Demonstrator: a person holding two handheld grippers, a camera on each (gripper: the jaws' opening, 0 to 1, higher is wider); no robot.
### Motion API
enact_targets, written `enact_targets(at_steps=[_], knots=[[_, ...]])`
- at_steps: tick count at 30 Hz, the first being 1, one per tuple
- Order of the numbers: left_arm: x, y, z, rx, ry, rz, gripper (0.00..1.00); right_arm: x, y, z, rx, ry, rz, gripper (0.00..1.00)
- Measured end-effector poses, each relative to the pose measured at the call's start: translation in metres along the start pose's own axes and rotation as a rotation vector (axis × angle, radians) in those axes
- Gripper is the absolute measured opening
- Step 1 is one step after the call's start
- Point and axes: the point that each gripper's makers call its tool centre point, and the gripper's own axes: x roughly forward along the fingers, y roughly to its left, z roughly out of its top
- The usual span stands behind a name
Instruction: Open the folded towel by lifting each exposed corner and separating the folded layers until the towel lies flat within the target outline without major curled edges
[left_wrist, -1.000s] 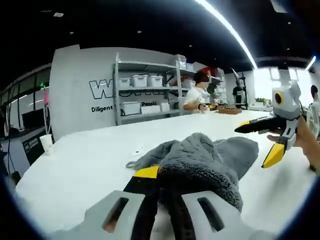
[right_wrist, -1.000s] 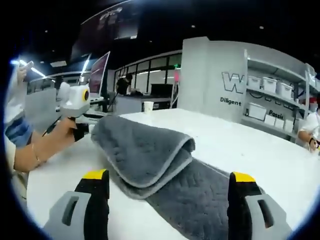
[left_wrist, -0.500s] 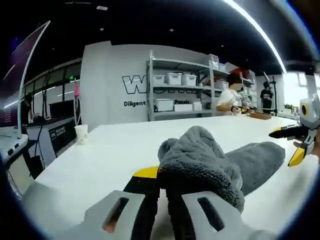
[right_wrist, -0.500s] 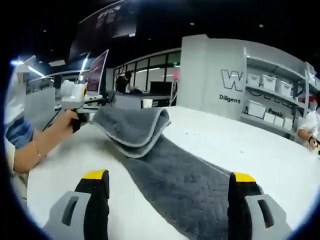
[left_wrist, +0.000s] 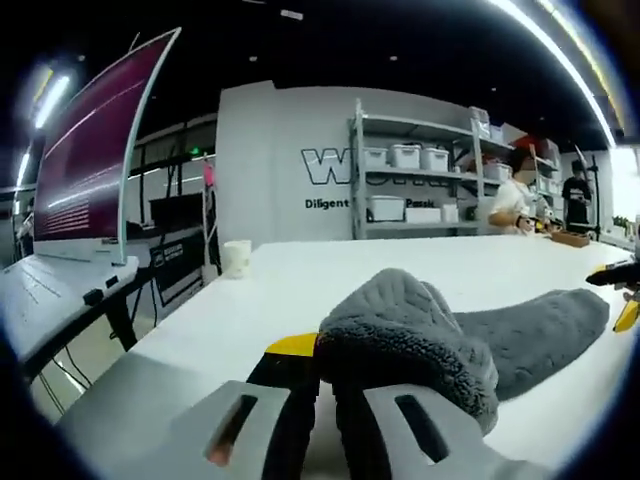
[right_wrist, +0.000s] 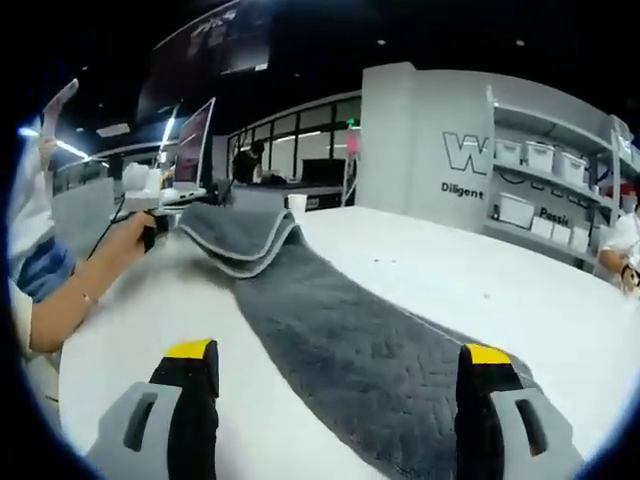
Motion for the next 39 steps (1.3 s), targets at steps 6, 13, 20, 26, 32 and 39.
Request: enact_targets(at_steps=[6,13,20,26,32,39], knots=[[-0.008,0.038,-0.008,0.093,0.067,0.138,0.02,-0.002,-0.002,-0.002,0.009,0.005,-0.006,0.99],[-0.020,0.072,-0.026,0.152,0.171,0.266,0.03,-0.002,-0.003,-0.005,0.015,0.017,-0.006,0.99],[-0.020,0.078,-0.044,0.141,0.245,0.272,0.05,-0.002,-0.004,-0.007,0.024,0.022,-0.008,0.98],[-0.026,0.075,-0.033,0.126,0.219,0.270,0.20,-0.001,-0.004,-0.008,0.025,0.028,-0.007,0.98],[-0.031,0.079,-0.050,0.098,0.326,0.265,0.48,-0.002,-0.009,-0.011,0.038,0.039,-0.018,0.97],[-0.040,0.058,-0.039,0.181,0.405,0.101,0.85,-0.003,-0.015,-0.011,0.048,0.039,-0.032,0.97]])
